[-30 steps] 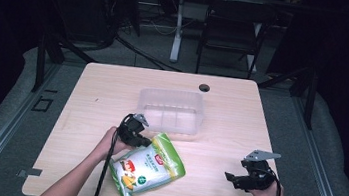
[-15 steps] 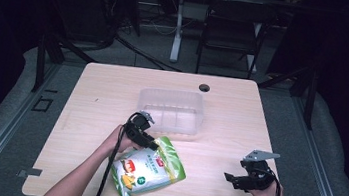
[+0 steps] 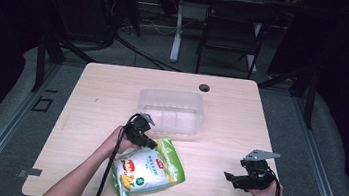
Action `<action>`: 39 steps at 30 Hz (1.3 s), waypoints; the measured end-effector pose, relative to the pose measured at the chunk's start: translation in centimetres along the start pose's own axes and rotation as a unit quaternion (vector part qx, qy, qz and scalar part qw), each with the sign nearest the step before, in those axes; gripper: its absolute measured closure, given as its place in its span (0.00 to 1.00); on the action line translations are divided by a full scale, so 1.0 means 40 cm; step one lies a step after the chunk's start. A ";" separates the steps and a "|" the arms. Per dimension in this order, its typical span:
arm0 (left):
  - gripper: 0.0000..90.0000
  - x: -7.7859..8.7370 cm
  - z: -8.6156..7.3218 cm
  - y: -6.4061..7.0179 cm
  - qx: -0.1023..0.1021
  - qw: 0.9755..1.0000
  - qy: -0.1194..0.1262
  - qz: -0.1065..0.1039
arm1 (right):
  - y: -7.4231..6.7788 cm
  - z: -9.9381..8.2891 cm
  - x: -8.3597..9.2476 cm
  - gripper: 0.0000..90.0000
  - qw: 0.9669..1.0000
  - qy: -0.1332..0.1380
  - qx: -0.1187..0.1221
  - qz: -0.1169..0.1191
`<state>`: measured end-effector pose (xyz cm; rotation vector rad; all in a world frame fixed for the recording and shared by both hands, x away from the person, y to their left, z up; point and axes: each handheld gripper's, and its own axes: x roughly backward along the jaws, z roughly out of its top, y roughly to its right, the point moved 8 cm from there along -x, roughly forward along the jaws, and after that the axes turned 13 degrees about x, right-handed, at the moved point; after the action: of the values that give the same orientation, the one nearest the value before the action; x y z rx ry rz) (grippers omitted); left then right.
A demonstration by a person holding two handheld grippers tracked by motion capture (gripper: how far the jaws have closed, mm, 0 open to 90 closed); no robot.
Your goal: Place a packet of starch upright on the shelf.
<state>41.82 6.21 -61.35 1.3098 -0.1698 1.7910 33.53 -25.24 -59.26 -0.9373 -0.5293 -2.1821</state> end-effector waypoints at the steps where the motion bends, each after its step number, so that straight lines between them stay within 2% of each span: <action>1: 1.00 0.002 -0.001 0.001 -0.001 1.000 0.002 0.003 | 0.001 0.000 0.002 0.23 1.000 -0.002 -0.002 -0.001; 3: 1.00 0.008 -0.003 0.002 -0.007 1.000 0.007 0.011 | 0.004 -0.001 0.003 0.23 1.000 -0.002 0.001 -0.002; 7: 1.00 0.023 -0.010 -0.005 -0.002 0.999 0.024 0.024 | 0.004 -0.002 0.005 0.23 1.000 -0.002 0.000 -0.003; 10: 1.00 0.037 -0.016 -0.011 -0.002 0.999 0.029 0.042 | 0.004 -0.003 0.003 0.23 1.000 -0.005 0.000 -0.002; 15: 1.00 0.066 -0.019 -0.004 0.001 0.997 0.052 0.049 | 0.003 -0.003 0.001 0.23 1.000 -0.003 -0.002 0.000; 17: 1.00 0.079 -0.019 -0.001 0.000 0.997 0.063 0.054 | 0.003 -0.003 0.000 0.23 1.000 -0.004 -0.002 0.000; 19: 1.00 0.093 -0.019 -0.005 -0.011 0.994 0.068 0.083 | 0.003 -0.003 0.000 0.23 1.000 -0.004 -0.001 0.001; 21: 1.00 0.113 -0.018 -0.006 -0.007 0.992 0.086 0.090 | 0.007 0.000 -0.001 0.23 1.000 -0.006 0.003 -0.002; 28: 1.00 0.160 -0.031 -0.001 0.003 0.988 0.124 0.093 | 0.009 -0.002 0.001 0.23 1.000 -0.004 -0.002 -0.002; 29: 1.00 0.166 -0.032 -0.001 0.001 0.988 0.126 0.090 | 0.009 -0.002 0.001 0.23 1.000 -0.004 -0.002 -0.002; 33: 1.00 0.195 -0.041 0.000 0.007 0.985 0.142 0.096 | 0.011 0.000 0.000 0.23 1.000 -0.002 -0.002 -0.003; 39: 1.00 0.225 -0.058 -0.006 0.020 0.983 0.161 0.089 | 0.016 -0.001 -0.005 0.22 1.000 -0.004 -0.002 -0.002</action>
<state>39.90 12.74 -55.04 1.0395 -0.0738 2.1408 34.08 -25.61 -59.36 -0.9489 -0.5315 -2.1837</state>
